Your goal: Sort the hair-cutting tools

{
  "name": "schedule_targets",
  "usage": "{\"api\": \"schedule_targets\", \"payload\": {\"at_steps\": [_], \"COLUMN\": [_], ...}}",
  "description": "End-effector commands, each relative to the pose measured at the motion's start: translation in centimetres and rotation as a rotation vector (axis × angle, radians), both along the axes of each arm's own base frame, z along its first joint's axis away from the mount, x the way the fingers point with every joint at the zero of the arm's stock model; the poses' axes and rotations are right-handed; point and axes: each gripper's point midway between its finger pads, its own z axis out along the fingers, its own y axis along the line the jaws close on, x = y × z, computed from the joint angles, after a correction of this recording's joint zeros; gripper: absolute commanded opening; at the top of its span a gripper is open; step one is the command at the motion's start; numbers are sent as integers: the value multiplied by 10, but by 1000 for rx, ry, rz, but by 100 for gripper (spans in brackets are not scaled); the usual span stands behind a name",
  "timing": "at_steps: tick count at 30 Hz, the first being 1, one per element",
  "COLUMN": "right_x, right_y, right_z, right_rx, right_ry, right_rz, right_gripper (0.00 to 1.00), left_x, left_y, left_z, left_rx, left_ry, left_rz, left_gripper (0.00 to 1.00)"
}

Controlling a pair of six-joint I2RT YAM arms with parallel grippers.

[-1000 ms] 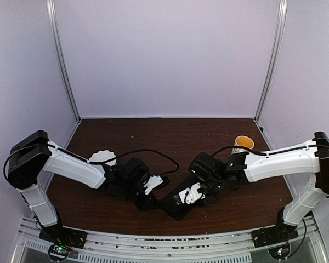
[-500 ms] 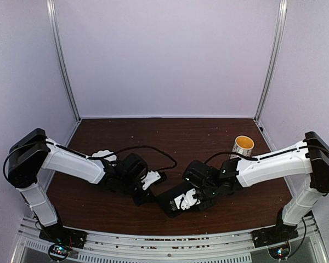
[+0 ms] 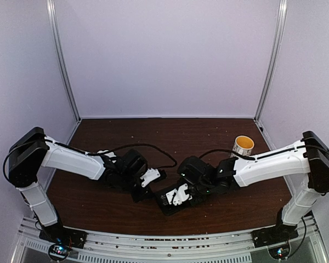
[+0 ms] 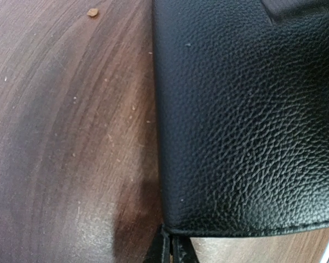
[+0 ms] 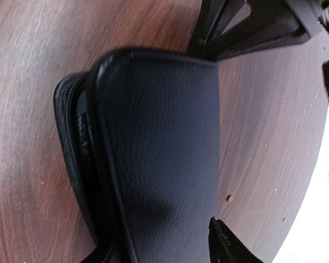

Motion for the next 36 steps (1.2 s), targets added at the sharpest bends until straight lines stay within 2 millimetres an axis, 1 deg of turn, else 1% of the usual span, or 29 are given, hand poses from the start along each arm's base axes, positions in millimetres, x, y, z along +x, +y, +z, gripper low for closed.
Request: {"api": "schedule_targets", "payload": {"at_steps": [1,3,4,7,11,14,16,19,21,23,27,29,32,36], "right_x": [-10,-12,-13,-13,-16,-13,-13,-18,-22,-25,-37,-45,-48,-41], "right_y": [14,12,10,5,-4,-10,-14,-22,-26,-30,-38,-42,-41,-36], "right_z": [-11,-20,-25,-37,-48,-61,-69,-78,-80,-76,-56,-45,-34,-37], "right_rx": [-21,-42,-53,-63,-100,-142,-167,-199,-206,-205,-168,-143,-101,-87], "right_ry": [29,49,56,57,59,53,55,49,50,57,90,118,130,126], "right_rz": [82,79,77,61,61,37,21,29,35,28,31,42,27,-11], "right_gripper": [39,26,24,23,18,16,15,21,24,30,45,50,52,52], "left_x": [11,8,6,-1,-18,-36,-51,-66,-68,-65,-54,-49,-43,-39], "left_y": [0,5,8,17,28,27,18,2,-5,-11,-6,-2,1,2], "left_z": [7,4,3,-2,-11,-14,-11,-3,0,2,-5,-8,-9,-7], "left_rx": [0,14,18,24,36,25,-21,-90,-114,-136,-80,-54,-31,-22], "left_ry": [-34,-25,-16,10,82,138,175,208,223,218,171,148,121,103], "left_rz": [16,30,34,57,76,52,6,-55,-67,-67,-30,-15,-4,-6], "left_gripper": [0,0,0,0,0,0,0,0,0,0,0,0,0,0]}}
